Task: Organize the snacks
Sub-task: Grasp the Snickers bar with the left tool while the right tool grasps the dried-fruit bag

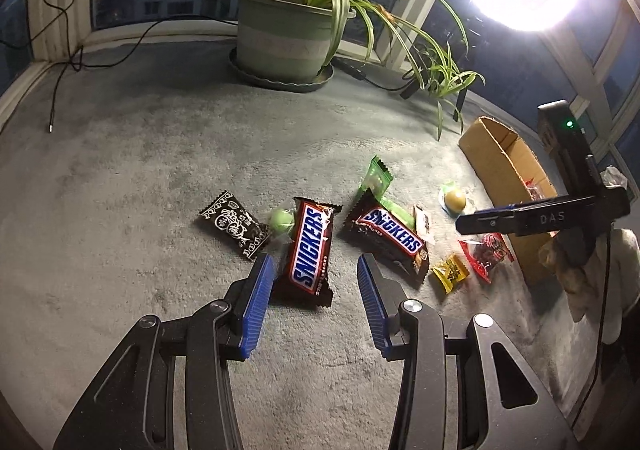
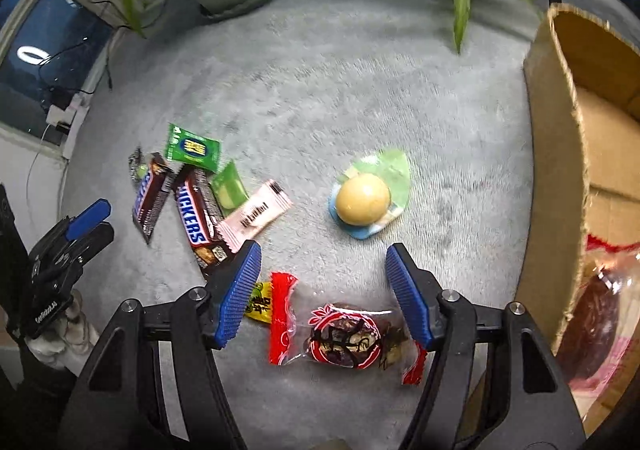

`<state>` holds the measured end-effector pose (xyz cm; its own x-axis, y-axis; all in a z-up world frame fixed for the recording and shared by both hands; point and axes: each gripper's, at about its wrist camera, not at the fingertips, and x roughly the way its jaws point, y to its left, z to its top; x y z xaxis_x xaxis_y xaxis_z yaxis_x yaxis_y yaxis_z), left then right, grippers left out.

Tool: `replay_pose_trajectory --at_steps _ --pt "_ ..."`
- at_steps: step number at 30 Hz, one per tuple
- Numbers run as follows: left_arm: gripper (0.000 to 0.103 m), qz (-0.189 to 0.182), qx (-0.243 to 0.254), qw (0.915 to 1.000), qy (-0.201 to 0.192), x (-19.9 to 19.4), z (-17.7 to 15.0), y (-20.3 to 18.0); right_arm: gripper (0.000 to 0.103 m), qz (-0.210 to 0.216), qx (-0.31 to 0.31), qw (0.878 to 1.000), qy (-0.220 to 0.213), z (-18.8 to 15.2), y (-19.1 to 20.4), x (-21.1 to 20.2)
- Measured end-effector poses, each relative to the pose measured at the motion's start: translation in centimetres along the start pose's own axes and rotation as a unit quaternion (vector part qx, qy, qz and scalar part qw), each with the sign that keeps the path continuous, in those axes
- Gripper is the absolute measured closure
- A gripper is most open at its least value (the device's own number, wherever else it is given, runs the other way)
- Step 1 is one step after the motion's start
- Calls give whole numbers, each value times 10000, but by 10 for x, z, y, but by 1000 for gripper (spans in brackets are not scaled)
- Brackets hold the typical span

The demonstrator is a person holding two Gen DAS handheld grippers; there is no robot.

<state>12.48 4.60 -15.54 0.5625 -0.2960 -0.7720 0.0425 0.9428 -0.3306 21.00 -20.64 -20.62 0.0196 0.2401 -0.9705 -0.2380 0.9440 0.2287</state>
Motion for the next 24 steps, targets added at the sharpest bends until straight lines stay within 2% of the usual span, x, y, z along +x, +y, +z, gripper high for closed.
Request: replay_pose_trajectory --at_steps 4,9,17,20,24 --pt "61 -20 27 10000 7 2 1 -1 35 -6 120 9998 168 -7 -2 -1" --pt "61 9 76 10000 25 5 1 -2 35 326 316 9985 310 -24 -3 -10" --pt "61 171 580 9980 180 22 5 -15 35 -146 -201 9996 -138 -56 16 -23" --pt "61 299 661 9970 263 30 6 -14 35 -370 -372 9985 -177 -61 17 -21" --pt "74 346 624 9968 373 38 7 -11 47 -642 -411 9969 -172 -63 18 -13"
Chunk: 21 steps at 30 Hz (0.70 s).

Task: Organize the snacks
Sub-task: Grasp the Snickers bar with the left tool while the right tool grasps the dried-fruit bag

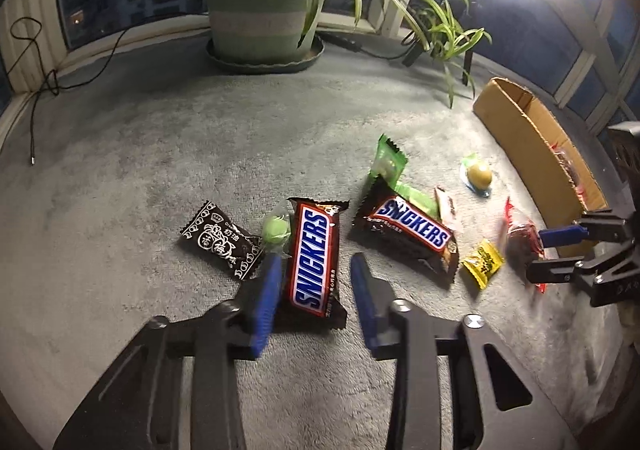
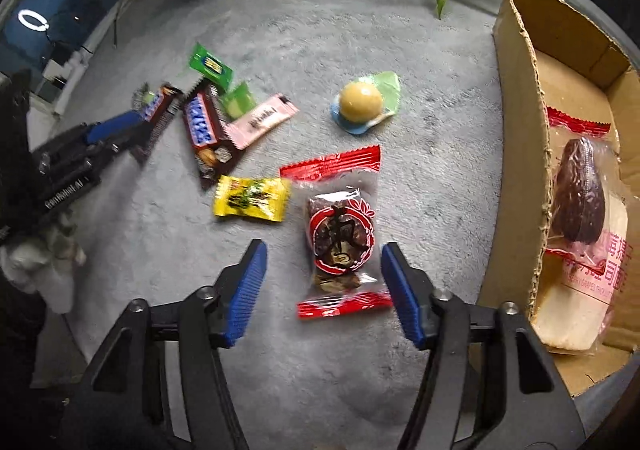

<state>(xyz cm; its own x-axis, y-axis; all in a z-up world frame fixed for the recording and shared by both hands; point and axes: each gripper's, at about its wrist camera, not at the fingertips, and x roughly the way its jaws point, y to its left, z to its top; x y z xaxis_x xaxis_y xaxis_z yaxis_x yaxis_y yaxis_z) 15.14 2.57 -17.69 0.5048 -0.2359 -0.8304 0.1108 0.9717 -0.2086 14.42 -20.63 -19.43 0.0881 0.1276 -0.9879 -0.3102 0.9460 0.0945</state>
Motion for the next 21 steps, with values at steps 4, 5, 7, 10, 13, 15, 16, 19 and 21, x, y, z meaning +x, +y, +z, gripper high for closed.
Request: replay_pose_trajectory --at_steps 4,5,7,10,13,15,16,19,21 --pt "77 51 48 10000 25 4 1 -2 50 80 72 9999 -24 3 -4 3" --pt "78 56 45 10000 29 5 2 -2 52 68 71 9999 -30 4 -6 4" --pt "78 16 -12 10000 19 6 3 0 62 63 96 9999 -75 5 -10 4" --pt "78 13 -116 9999 -52 6 3 2 66 162 156 9997 -121 6 -14 2" --pt "78 5 -210 9997 -107 4 1 4 69 246 192 9993 -218 0 -21 -4" --pt "78 -33 -266 9995 -145 1 -1 5 70 268 191 9990 -295 -1 -21 -7" --pt "78 -48 -290 9994 -154 0 -2 5 70 271 184 9989 -327 -3 -20 -7" --pt "78 -128 -388 9989 -225 -7 -6 5 70 324 166 9985 -416 -8 -14 -11" --pt "78 -172 -424 9986 -273 -12 -8 3 70 368 179 9982 -447 -10 -15 -13"
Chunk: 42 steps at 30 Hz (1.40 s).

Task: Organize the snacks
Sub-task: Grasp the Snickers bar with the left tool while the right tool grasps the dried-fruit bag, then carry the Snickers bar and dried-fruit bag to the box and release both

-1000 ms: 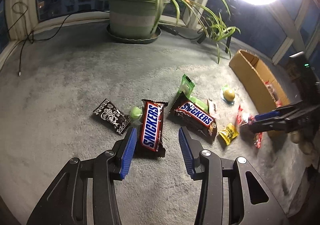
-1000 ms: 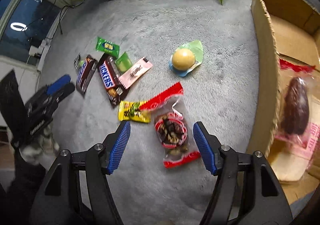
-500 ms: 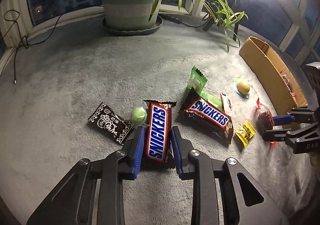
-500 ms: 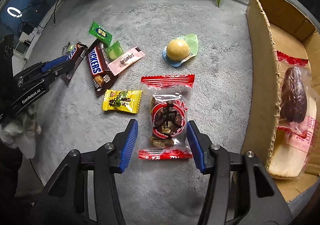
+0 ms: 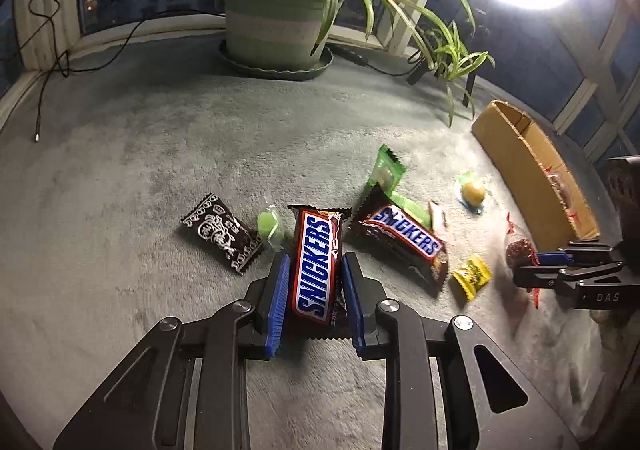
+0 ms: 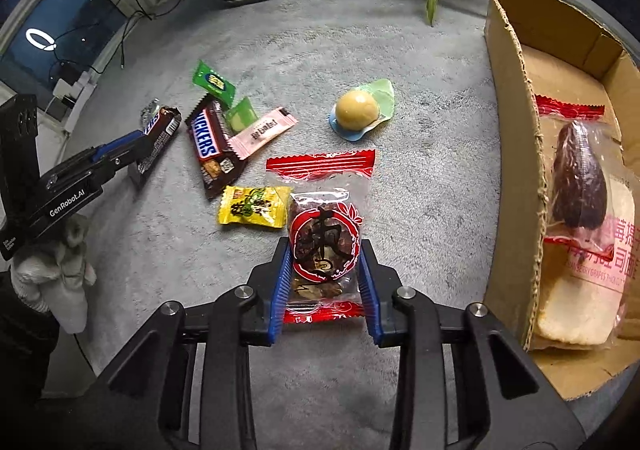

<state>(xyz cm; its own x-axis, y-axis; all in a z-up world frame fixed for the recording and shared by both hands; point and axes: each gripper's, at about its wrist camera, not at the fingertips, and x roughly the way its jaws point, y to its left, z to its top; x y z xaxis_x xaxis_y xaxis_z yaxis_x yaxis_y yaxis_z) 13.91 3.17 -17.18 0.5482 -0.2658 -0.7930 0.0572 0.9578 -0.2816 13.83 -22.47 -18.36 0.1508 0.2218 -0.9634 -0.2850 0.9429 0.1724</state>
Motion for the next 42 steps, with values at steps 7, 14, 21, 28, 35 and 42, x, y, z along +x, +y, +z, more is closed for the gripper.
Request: replay_pose_trajectory --at_steps 7,14,21,28,35,42 --pt "78 -393 -412 9983 -144 -19 -5 -3 70 173 71 9993 -338 -10 -2 -29" --pt "78 -555 -192 9971 -489 -43 7 -37 70 90 187 9942 -1058 -20 -5 -79" --pt "78 -969 60 9928 -699 -49 24 -92 70 -256 521 9856 -1591 -36 -40 -125" --pt "78 -1349 281 9878 -726 -38 34 -156 70 -532 764 9802 -1746 -49 -86 -150" --pt "78 -1488 492 9851 -711 -18 42 -207 70 -720 822 9783 -1759 -54 -120 -161" --pt "78 -1434 697 9845 -729 3 60 -247 70 -808 777 9790 -1701 -48 -145 -160"
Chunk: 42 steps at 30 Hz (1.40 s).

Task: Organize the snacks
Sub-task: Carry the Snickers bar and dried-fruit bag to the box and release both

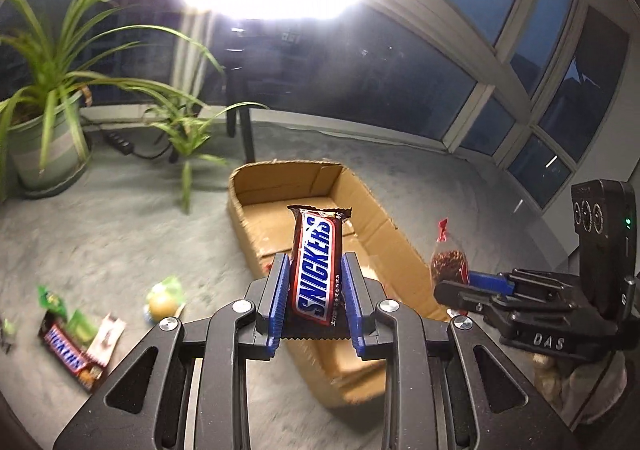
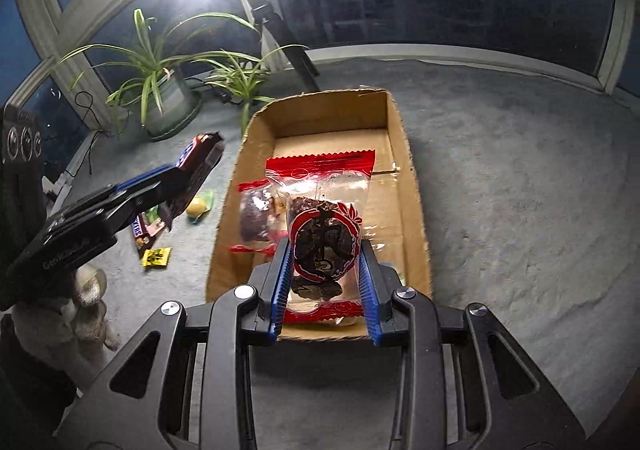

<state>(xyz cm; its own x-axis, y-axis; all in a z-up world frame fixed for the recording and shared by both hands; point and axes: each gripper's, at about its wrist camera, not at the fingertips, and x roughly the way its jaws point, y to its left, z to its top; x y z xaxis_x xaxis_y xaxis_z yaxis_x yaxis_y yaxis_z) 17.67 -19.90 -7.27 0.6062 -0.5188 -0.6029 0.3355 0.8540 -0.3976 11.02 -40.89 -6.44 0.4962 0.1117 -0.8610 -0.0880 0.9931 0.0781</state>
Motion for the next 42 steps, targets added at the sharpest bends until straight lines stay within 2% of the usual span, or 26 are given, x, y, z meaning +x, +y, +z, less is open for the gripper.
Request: replay_pose_trajectory --at_steps 7,16,17,19,21,28,36,37,39,42 --pt "78 201 175 9996 135 33 15 -11 70 -16 -41 9999 132 6 -13 17" --pt "78 261 54 9991 341 59 24 -6 70 -9 -111 9996 249 8 -14 34" --pt "78 287 47 9989 359 60 25 -5 66 -27 -132 9996 256 8 -14 34" --pt "78 298 55 9988 390 62 26 -4 52 -20 -148 9997 207 9 -12 33" --pt "78 318 67 9988 354 59 27 -4 37 5 -143 9998 125 9 -10 30" --pt "78 240 94 9993 263 42 27 0 35 39 -128 9999 16 10 3 20" --pt "78 283 83 9995 98 6 19 16 35 124 -220 9990 -364 3 32 0" --pt "78 289 63 9995 76 1 18 20 34 113 -249 9989 -388 2 36 -2" --pt "78 332 36 9994 29 -10 16 28 24 83 -322 9985 -431 -1 48 -5" --pt "78 432 49 9991 -23 -29 10 41 23 86 -476 9977 -481 -6 69 -8"
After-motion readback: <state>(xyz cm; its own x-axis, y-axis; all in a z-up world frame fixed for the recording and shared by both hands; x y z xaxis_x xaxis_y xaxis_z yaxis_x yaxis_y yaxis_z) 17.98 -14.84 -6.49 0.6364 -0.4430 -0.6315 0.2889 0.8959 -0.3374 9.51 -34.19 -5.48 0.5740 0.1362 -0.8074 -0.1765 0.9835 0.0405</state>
